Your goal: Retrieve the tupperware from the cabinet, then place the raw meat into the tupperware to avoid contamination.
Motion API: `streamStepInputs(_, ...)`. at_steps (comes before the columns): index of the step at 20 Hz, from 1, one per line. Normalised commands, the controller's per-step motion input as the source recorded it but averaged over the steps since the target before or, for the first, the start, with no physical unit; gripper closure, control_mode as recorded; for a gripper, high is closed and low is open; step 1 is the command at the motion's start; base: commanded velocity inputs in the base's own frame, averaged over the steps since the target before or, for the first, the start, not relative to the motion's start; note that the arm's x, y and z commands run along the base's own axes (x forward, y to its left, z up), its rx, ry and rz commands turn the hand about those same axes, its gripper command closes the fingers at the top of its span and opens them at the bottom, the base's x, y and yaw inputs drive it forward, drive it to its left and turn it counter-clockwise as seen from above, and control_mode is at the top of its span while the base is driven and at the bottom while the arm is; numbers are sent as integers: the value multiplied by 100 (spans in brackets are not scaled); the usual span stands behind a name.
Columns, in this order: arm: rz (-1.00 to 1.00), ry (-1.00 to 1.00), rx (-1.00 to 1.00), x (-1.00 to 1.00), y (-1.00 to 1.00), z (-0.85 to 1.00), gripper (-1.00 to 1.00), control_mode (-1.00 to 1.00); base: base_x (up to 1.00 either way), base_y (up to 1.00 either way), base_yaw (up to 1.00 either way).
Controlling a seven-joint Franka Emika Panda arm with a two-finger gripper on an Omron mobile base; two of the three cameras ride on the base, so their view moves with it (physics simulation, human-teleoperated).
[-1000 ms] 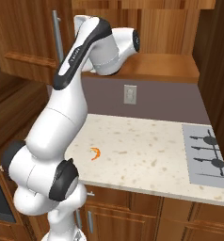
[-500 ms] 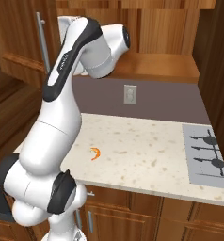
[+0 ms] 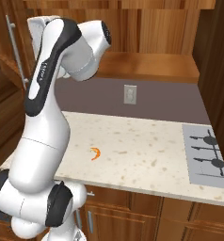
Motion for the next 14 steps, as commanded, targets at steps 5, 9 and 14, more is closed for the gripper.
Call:
streamStepInputs(5,6,-7,-4,-63,81,-5,-100,-100,0,0,0)
streamStepInputs(9,1,-11,-3,-50,82,-5,-100,-100,0,0,0)
streamStepInputs(14,0,-10,-3,-24,75,-4,-100,-100,0,0,0)
